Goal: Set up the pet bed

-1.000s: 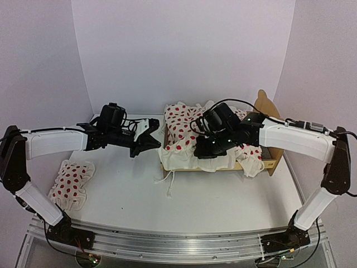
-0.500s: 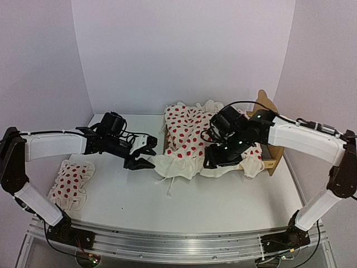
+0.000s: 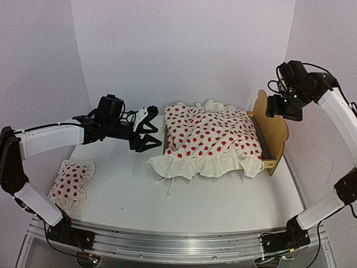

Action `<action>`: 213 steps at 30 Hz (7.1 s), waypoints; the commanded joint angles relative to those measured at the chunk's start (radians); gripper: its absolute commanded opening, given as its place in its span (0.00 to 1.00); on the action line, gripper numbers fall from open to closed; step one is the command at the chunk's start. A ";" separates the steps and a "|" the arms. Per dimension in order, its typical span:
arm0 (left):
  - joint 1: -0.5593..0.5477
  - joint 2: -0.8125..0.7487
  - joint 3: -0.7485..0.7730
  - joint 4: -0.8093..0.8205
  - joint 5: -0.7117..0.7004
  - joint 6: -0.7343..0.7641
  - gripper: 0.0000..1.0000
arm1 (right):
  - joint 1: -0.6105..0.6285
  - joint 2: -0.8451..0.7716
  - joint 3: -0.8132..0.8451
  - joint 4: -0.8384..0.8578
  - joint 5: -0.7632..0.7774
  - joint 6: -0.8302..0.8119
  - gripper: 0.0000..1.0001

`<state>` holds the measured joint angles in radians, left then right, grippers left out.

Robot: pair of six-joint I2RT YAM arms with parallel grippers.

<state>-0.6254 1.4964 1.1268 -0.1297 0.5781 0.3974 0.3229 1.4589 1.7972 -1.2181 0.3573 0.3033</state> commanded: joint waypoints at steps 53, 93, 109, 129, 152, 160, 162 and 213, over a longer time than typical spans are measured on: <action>-0.212 0.134 -0.094 0.286 -0.048 0.051 0.74 | 0.234 -0.054 -0.263 0.126 -0.386 0.012 0.59; -0.267 0.332 0.368 -0.076 -0.162 0.034 0.00 | 0.248 -0.384 -0.756 0.336 -0.534 0.128 0.50; -0.153 0.305 0.522 -0.212 -0.154 0.008 0.00 | 0.665 -0.140 -0.424 0.665 -0.201 -0.041 0.36; -0.086 0.248 0.381 -0.065 -0.234 0.056 0.00 | 0.608 0.299 -0.294 0.720 -0.149 -0.205 0.34; -0.080 0.225 0.333 -0.013 -0.258 0.072 0.00 | 0.532 0.409 -0.266 0.694 -0.091 -0.261 0.00; -0.076 0.219 0.317 0.005 -0.279 0.087 0.00 | 0.534 0.292 -0.163 0.615 -0.136 -0.220 0.00; -0.074 0.218 0.314 0.012 -0.282 0.088 0.00 | 0.534 0.259 -0.140 0.607 -0.183 -0.208 0.00; -0.076 0.201 0.257 0.059 -0.270 0.104 0.00 | 0.542 0.336 -0.247 0.561 -0.171 -0.075 0.00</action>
<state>-0.7071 1.7458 1.3907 -0.1043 0.3103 0.4976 0.8694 1.7873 1.5540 -0.6551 0.2289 0.1920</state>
